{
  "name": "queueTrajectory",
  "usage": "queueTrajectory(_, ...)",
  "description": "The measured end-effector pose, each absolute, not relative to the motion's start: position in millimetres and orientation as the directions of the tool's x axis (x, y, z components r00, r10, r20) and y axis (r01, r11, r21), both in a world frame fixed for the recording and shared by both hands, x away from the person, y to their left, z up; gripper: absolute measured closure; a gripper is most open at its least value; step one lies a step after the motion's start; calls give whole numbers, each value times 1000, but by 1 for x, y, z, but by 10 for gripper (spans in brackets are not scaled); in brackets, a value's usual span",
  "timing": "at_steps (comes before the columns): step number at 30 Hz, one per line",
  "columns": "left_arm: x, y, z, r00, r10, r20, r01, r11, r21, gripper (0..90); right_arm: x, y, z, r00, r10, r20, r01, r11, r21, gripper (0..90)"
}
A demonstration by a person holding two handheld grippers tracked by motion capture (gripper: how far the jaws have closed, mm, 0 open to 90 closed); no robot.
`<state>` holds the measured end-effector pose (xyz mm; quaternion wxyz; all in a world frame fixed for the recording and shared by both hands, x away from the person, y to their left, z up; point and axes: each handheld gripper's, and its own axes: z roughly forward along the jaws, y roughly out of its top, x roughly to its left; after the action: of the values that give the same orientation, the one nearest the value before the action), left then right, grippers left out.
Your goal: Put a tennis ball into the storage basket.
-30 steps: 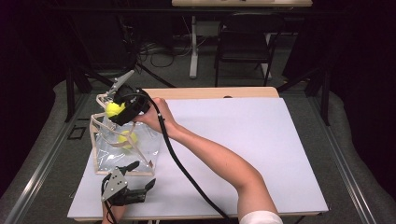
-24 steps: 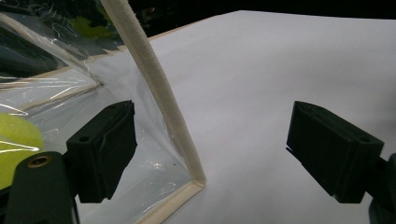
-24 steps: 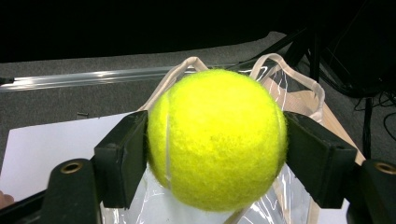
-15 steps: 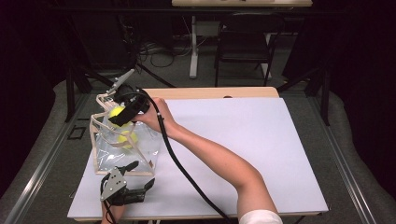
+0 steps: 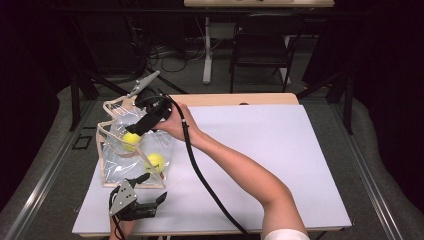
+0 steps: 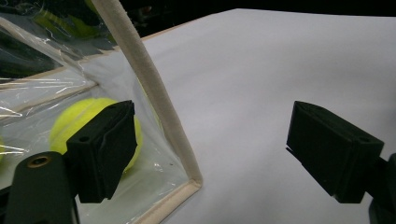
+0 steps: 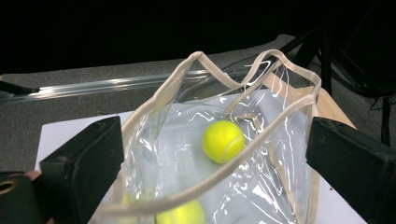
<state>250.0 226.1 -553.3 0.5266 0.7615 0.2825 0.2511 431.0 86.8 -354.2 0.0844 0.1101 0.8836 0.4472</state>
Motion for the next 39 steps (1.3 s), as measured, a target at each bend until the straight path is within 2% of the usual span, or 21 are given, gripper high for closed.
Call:
queueTrajectory(17,250,224,-553,721,686,96,158,-299,941,160,416,52,-357,-958,280,-68,117,597,794,13)
queueTrajectory(39,250,221,-554,719,688,95,163,-301,940,160,403,13,-382,-953,286,-99,119,652,748,0)
